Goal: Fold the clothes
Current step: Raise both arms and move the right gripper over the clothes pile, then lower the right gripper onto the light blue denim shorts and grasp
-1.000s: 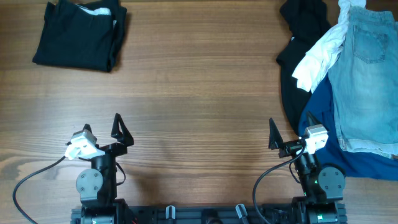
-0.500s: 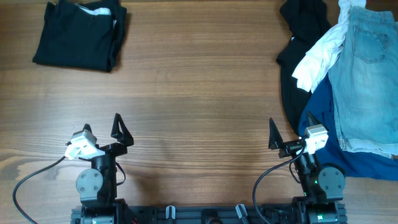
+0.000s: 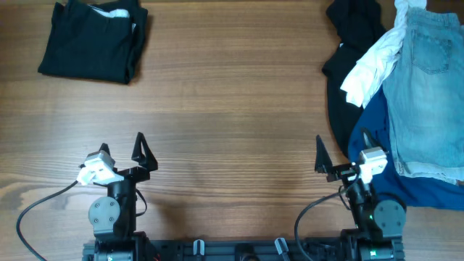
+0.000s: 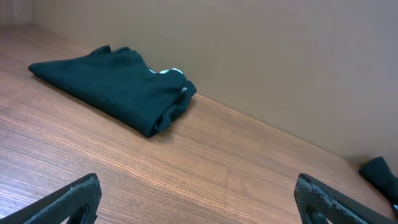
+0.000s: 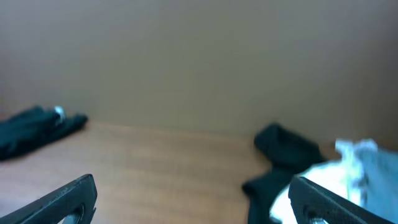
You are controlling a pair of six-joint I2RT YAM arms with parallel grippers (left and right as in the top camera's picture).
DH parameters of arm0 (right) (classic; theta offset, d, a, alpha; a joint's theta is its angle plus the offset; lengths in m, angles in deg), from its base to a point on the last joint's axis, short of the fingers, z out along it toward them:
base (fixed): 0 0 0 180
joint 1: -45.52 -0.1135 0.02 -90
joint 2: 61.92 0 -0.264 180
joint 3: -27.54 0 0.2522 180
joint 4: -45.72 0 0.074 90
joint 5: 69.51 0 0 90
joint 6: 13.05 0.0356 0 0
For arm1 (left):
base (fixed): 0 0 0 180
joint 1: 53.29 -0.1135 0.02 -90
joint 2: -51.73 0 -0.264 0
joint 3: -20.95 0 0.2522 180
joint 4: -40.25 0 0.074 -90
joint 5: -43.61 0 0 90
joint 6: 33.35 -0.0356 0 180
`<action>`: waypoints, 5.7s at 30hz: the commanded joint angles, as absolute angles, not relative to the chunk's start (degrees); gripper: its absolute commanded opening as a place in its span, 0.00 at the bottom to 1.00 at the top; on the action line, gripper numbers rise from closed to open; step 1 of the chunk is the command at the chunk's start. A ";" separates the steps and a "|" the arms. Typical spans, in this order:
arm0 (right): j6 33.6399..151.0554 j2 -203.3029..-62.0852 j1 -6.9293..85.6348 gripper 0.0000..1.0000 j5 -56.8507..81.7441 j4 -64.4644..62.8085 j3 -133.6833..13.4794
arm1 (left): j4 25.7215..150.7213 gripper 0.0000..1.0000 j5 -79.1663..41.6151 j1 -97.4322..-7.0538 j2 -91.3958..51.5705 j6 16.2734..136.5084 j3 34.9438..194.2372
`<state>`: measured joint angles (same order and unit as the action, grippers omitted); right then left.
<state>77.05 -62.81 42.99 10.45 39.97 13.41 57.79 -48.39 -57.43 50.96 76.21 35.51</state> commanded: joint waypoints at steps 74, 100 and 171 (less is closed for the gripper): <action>74.14 -157.77 60.15 0.89 26.93 -0.31 -56.88 | 110.46 1.00 -33.75 -57.63 -41.23 70.54 108.23; 77.20 -171.92 68.30 0.19 26.93 4.08 -56.90 | 108.08 1.00 -33.77 -57.63 -41.23 70.54 108.23; 85.99 -178.23 64.04 0.55 28.02 4.91 -67.24 | 106.29 0.86 -33.77 -57.63 -41.23 70.57 108.23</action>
